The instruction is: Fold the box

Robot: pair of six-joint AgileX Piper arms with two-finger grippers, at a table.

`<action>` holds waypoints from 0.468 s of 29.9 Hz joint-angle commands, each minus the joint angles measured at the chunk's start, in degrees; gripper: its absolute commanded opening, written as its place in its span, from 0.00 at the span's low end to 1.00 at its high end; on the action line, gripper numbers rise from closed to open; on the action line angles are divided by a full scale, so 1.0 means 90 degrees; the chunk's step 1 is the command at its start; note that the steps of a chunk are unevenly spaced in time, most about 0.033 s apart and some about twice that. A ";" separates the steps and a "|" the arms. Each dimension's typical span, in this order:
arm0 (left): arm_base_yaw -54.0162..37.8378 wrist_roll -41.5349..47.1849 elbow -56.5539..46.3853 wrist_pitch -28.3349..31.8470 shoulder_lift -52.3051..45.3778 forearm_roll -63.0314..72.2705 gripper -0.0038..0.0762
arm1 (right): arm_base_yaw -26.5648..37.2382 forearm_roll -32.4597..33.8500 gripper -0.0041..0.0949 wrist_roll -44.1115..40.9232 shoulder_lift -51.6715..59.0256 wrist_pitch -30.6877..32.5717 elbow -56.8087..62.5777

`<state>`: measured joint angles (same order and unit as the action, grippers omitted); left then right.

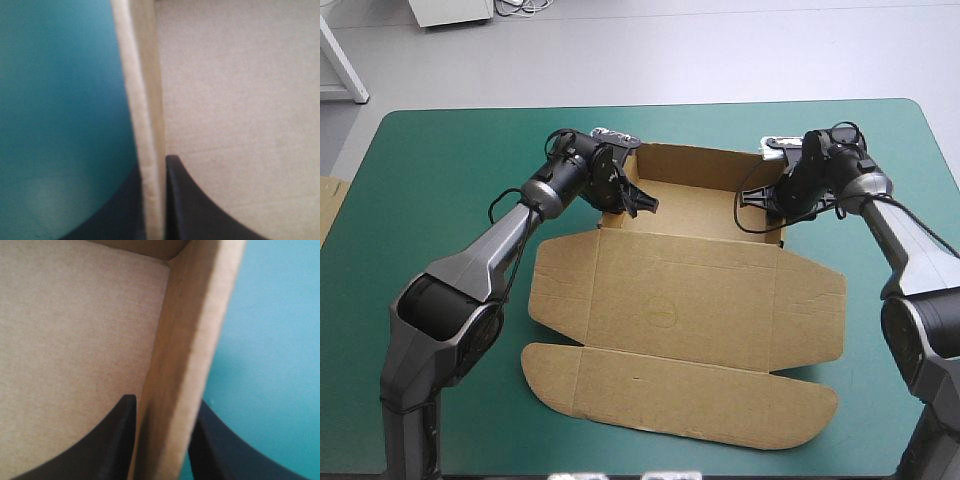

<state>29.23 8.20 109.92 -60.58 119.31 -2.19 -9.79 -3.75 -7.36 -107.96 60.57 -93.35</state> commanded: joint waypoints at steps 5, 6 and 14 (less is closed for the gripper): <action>-0.0126 0.0123 0.0137 0.0044 -0.0250 0.0333 0.04 | 0.0126 -0.0201 0.36 0.0059 0.0379 0.0061 -0.0231; -0.0126 0.0141 0.0137 0.0043 -0.0250 0.0352 0.04 | 0.0126 -0.0298 0.42 0.0059 0.0379 0.0095 -0.0267; -0.0136 0.0629 0.0137 0.0201 -0.0250 0.0207 0.04 | 0.0126 -0.0430 0.64 -0.0163 0.0338 0.0562 -0.0726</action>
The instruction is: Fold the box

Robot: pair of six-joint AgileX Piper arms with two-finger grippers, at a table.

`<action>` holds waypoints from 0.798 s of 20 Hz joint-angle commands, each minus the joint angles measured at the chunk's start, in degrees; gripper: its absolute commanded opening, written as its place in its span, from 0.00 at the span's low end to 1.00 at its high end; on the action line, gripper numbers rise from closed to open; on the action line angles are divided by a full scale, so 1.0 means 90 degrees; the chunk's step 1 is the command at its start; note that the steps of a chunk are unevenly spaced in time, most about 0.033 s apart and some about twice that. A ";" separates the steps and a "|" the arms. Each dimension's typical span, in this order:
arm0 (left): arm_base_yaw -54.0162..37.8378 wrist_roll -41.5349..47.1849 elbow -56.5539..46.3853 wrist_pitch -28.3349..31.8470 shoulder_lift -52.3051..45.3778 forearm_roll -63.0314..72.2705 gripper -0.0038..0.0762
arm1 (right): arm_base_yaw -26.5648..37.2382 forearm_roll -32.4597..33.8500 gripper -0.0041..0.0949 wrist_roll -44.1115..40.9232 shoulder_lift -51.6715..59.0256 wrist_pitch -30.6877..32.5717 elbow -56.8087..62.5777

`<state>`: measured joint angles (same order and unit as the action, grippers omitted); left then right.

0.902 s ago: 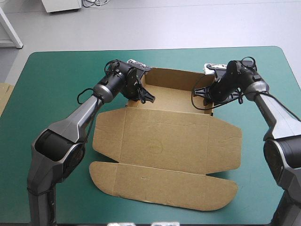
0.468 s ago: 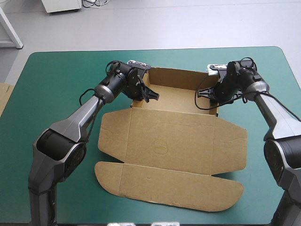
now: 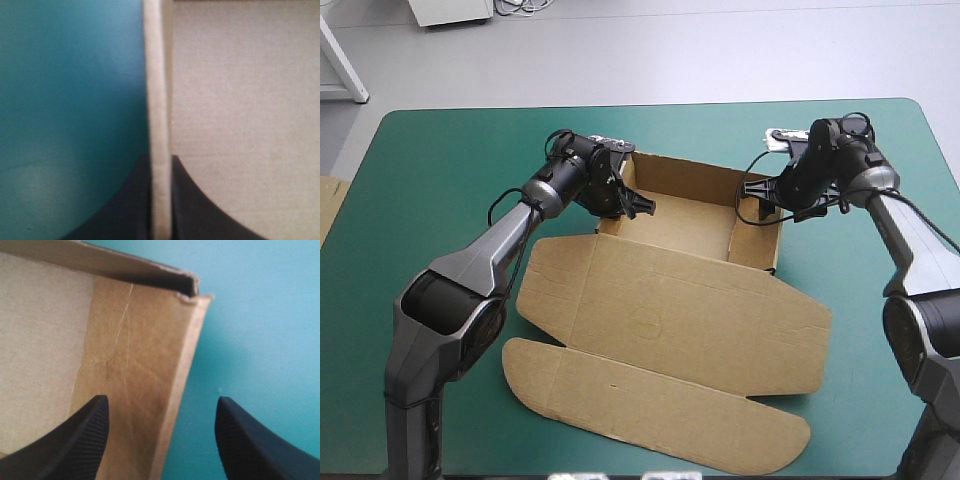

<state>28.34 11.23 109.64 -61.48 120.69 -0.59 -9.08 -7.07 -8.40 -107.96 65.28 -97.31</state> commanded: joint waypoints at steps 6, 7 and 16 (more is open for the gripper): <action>-0.0037 0.0738 0.0008 0.0571 -0.0290 0.0265 0.04 | 0.0032 -0.0295 0.55 -0.0118 0.0133 0.0051 -0.0258; -0.0037 0.0738 -0.0032 0.0614 -0.0286 0.0363 0.04 | 0.0032 -0.0176 0.53 -0.0161 0.0133 -0.0143 -0.0258; -0.0026 0.0925 -0.0036 0.0787 -0.0272 0.1051 0.04 | -0.0180 0.0211 0.51 -0.0295 -0.0516 -0.0153 -0.0258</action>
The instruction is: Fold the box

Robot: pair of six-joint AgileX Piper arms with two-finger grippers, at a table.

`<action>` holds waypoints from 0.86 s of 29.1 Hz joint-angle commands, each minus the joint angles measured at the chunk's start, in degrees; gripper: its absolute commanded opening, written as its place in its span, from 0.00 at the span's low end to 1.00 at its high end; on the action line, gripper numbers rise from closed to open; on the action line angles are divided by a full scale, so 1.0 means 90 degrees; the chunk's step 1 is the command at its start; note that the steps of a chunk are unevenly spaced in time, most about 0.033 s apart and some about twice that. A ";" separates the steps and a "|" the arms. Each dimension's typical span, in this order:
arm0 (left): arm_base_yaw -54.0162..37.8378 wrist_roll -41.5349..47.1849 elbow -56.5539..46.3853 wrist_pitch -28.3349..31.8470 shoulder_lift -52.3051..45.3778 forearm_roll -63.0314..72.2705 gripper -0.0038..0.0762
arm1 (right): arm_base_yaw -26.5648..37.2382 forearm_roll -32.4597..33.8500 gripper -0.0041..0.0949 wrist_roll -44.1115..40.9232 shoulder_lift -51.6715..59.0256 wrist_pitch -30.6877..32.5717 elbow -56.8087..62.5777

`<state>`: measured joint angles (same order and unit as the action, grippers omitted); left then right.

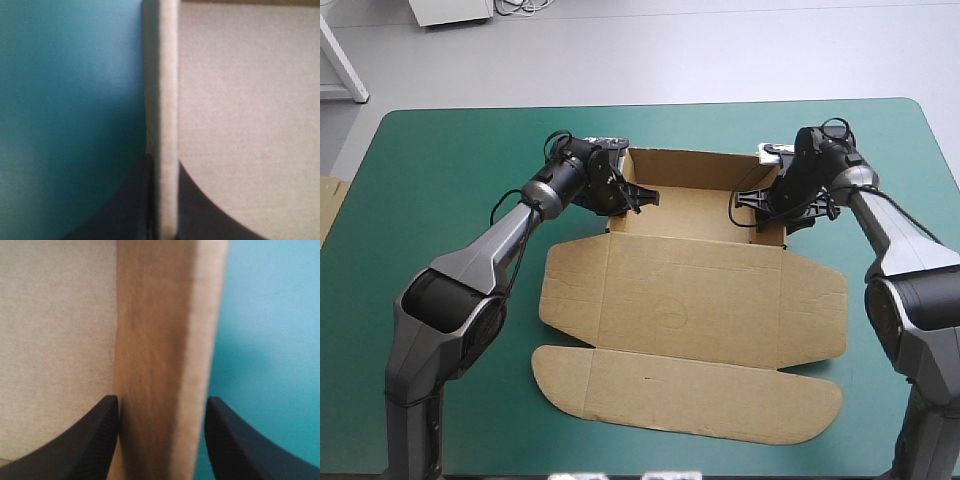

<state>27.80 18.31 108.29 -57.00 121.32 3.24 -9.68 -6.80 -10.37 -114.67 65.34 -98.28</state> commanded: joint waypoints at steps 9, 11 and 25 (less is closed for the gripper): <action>0.0035 -0.0719 0.0113 0.0275 -0.0355 0.0678 0.04 | -0.0408 0.1097 0.04 -0.0420 0.0230 -0.0302 -0.0150; 0.0035 -0.1112 0.0206 0.0143 -0.0355 0.0545 0.04 | -0.0408 0.1176 0.04 -0.0446 0.0241 -0.0357 -0.0150; 0.0022 -0.1343 0.1191 -0.0215 -0.0355 -0.0501 0.69 | -0.0408 0.1316 0.04 -0.0416 0.0241 -0.0392 -0.0162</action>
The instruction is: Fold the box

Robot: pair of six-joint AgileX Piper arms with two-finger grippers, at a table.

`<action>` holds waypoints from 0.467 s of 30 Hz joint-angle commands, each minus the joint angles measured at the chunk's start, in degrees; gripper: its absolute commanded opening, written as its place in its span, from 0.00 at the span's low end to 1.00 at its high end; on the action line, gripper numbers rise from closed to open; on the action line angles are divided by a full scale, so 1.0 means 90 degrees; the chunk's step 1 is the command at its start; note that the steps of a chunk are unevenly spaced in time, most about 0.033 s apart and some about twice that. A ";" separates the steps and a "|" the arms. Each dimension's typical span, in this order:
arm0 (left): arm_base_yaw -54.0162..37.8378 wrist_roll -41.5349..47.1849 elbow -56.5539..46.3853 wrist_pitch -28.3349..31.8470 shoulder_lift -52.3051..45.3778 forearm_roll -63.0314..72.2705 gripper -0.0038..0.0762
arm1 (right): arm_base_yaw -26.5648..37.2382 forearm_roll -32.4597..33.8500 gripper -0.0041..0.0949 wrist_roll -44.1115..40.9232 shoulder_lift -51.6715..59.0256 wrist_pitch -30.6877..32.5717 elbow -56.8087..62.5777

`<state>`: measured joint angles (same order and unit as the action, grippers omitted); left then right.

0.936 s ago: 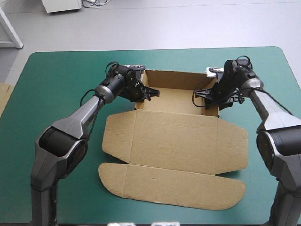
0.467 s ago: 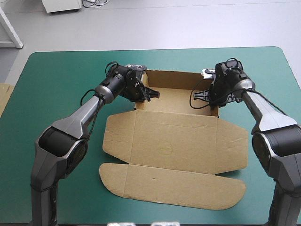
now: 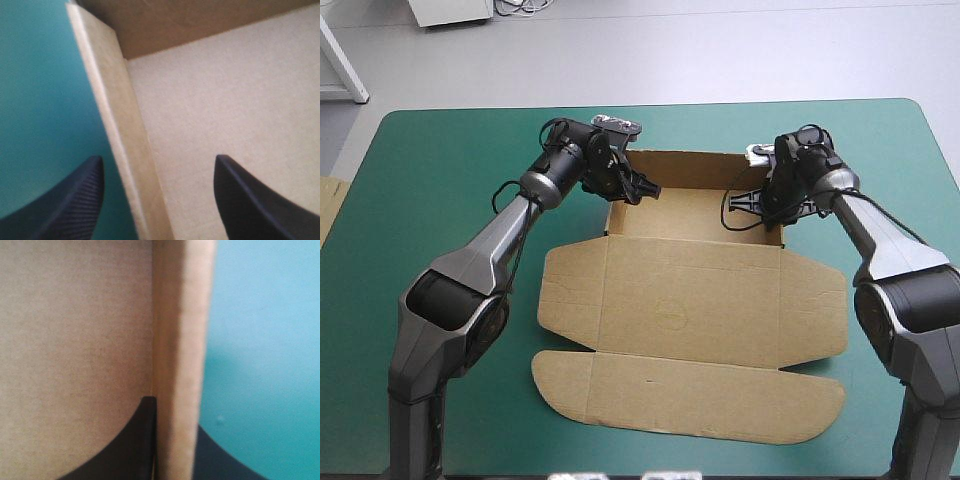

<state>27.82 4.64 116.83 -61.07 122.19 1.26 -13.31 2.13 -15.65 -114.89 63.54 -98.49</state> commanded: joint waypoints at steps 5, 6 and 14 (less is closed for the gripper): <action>-0.0118 0.0305 0.0242 0.0084 -0.0141 -0.0334 0.64 | -0.0005 0.0289 0.04 0.0216 0.0266 -0.0136 -0.0138; -0.0162 0.0305 0.0242 -0.0048 -0.0095 -0.0323 0.63 | -0.0005 0.0289 0.04 0.0216 0.0266 -0.0136 -0.0138; -0.0163 0.0305 0.0202 -0.0352 0.0190 -0.0234 0.35 | -0.0005 0.0289 0.04 0.0216 0.0266 -0.0081 -0.0138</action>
<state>26.19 7.12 117.44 -64.43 126.32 0.00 -13.31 2.03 -15.01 -114.89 63.49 -98.49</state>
